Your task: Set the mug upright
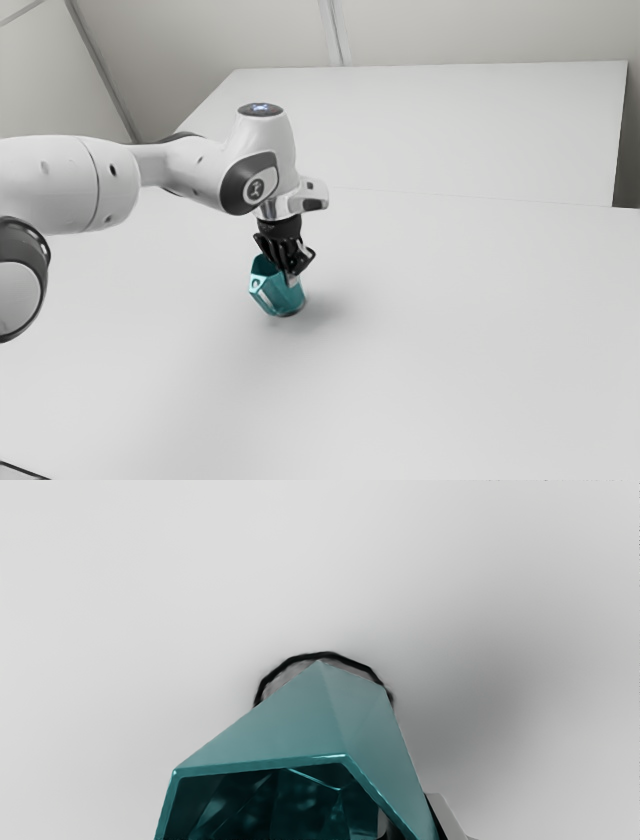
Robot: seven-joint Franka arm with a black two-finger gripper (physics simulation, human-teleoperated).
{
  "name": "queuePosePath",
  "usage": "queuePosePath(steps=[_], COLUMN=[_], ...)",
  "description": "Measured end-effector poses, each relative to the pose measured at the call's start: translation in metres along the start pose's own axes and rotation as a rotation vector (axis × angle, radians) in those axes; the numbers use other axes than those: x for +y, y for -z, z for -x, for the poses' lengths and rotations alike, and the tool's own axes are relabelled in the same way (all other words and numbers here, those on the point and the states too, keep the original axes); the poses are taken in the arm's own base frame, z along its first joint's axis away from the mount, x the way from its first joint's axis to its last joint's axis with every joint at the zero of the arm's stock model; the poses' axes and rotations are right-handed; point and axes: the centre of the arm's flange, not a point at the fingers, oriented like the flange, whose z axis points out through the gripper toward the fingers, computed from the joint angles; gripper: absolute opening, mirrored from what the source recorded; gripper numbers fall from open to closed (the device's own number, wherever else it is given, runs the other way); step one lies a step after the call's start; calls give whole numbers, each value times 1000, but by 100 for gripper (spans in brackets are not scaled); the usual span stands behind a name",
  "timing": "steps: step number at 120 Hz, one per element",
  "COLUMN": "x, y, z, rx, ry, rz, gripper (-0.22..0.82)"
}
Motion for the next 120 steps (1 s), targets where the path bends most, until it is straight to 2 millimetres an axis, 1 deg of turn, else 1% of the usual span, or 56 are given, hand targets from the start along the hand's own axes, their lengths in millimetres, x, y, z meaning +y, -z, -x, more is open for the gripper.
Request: queuePosePath(steps=[8,16,21,27,36,48,57,65,71,76,82,88,120], x=[1,0,0,0,-1,-6,-18,-27,-36,-38,-38,-36,-35], y=[-1,3,10,26,59,122,164,204,227,240,249,252,247], z=[0,0,0,2,6,3,2,6,13,19,26,30,38], rx=[1,8,21,47,95,173,216,248,258,255,244,228,162], ry=[5,11,14,19,31,54,82,98,110,114,114,111,106], rz=[6,11,12,15,26,53,79,90,95,99,104,109,123], gripper=[4,19,26,33,41,49,52,54,56,57,57,58,60])
